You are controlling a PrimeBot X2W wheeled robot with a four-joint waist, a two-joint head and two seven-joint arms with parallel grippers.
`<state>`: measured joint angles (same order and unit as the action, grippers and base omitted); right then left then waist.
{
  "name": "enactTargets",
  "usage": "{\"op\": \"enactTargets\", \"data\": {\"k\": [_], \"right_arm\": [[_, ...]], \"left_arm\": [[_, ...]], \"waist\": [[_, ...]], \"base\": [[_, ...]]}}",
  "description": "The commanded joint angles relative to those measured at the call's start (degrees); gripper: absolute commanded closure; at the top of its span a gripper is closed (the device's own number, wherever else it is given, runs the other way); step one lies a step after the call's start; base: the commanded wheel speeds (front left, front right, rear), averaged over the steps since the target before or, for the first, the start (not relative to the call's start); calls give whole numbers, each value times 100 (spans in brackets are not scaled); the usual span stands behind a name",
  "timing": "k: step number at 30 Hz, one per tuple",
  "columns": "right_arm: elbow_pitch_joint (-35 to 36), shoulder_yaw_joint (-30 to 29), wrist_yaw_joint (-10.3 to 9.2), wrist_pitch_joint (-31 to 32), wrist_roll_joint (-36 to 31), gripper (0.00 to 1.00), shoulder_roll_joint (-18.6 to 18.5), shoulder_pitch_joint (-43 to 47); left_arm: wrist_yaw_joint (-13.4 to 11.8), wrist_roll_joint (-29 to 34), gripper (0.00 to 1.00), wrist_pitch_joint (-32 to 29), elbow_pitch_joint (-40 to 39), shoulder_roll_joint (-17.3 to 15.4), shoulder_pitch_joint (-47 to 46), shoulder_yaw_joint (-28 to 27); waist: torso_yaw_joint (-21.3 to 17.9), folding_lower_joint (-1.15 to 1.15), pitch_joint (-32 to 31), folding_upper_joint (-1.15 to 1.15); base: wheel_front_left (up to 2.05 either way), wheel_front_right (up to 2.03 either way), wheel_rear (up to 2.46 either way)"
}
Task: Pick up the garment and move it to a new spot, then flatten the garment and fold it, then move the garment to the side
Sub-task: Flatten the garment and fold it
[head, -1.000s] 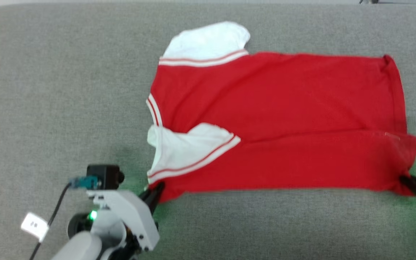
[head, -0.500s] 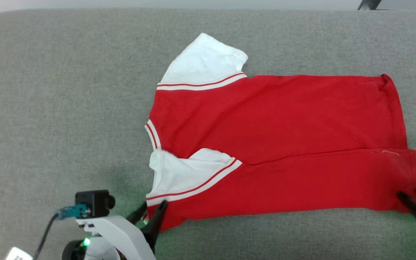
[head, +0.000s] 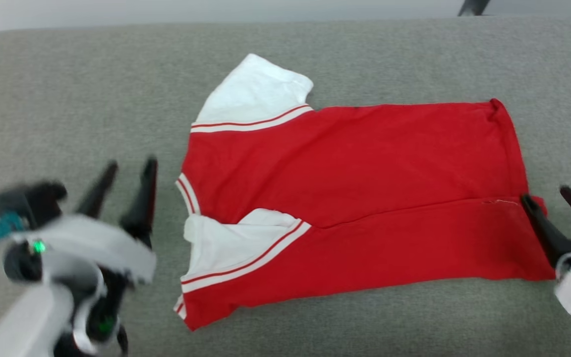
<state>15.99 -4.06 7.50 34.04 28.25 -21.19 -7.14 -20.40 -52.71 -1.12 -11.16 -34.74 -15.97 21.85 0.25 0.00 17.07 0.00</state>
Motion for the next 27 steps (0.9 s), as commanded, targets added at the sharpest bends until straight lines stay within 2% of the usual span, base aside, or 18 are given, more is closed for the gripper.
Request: {"op": "enactTargets", "data": {"k": [1, 5, 7, 13, 19, 22, 27], "right_arm": [[-39, 63, -2, -280, -47, 0, 172, -185], [-121, 255, -2, -850, -141, 0, 520, -454], [-142, 327, -2, -962, -169, 0, 568, -501], [-294, 701, -2, -1425, -217, 0, 825, -741], [-505, 890, -2, -1667, -156, 0, 912, -870], [-613, 963, -2, -1735, -126, 0, 933, -890], [-737, 1106, -2, -1745, -68, 0, 908, -890]], "left_arm": [[108, 161, 0, 90, 179, -30, -394, -45], [426, 260, 0, 192, 723, -24, -1290, -125], [513, 277, 0, 169, 913, -34, -1511, -124], [1212, 452, 0, -262, 2293, -150, -2956, 130], [2010, 558, 0, -1390, 3990, -40, -4297, 745], [2241, 501, 0, -2167, 4787, 32, -4786, 979], [2458, 335, 0, -3482, 5770, 174, -5359, 1254]], "waist": [[-187, 0, 84, 0], [-473, 0, 227, 0], [-550, 0, 268, 0], [-998, 0, 558, 0], [-1326, 0, 780, 0], [-1414, 0, 810, 0], [-1503, 0, 854, 0]], "base": [[0, 0, 0], [0, 0, 0], [0, 0, 0], [0, 0, 0], [0, 0, 0], [0, 0, 0], [0, 0, 0]]}}
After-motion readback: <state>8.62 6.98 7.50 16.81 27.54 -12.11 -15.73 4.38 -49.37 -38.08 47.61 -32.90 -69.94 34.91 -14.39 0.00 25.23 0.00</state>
